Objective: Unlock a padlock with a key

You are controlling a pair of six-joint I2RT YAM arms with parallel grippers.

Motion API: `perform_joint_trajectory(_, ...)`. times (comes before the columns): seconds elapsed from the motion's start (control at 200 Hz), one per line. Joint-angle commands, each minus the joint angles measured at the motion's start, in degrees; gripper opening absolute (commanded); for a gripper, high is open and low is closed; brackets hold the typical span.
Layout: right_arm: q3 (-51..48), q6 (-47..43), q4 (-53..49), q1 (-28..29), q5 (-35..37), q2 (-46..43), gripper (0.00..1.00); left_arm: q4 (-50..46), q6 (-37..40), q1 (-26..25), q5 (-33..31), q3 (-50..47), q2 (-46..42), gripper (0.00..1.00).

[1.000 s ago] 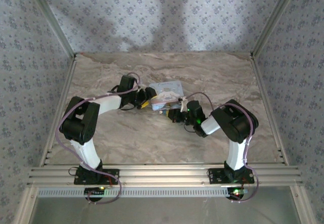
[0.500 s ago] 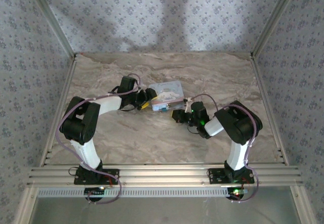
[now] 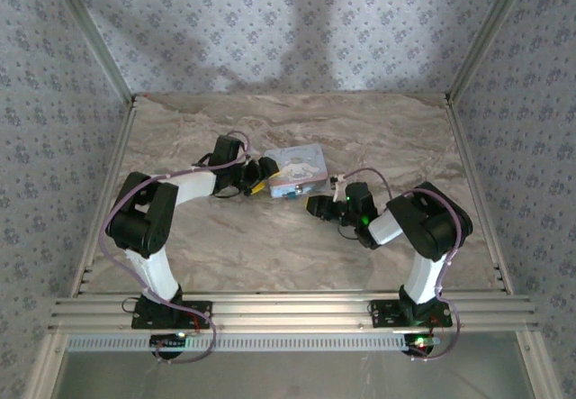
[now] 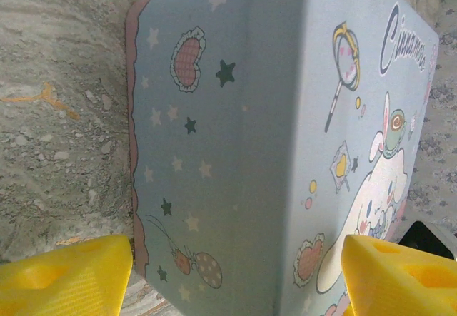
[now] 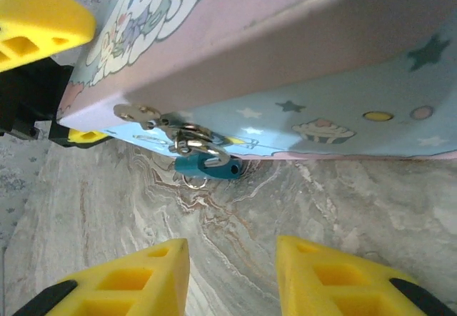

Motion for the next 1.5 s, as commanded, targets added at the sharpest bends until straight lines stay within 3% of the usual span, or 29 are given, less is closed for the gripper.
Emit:
perform_joint_trajectory(0.0,2.9,-1.7,-0.5,-2.2,-3.0,0.3,0.4,0.3,1.1,-0.5,0.0,-1.2,-1.5,0.76)
perform_joint_trajectory(0.225,7.3,-5.4,-1.4,-5.2,-7.2,2.4,0.49,1.2,0.4,-0.9,-0.4,-3.9,-2.8,0.74)
perform_joint_trajectory(0.615,3.3,-4.8,4.0,-2.3,-7.5,3.7,0.58,2.0,-0.2,-1.8,-0.5,-4.0,-2.8,0.74)
perform_joint_trajectory(1.499,11.5,1.4,7.7,0.9,-7.2,13.1,0.57,2.3,-0.6,-2.0,-0.7,-4.0,-2.8,0.74)
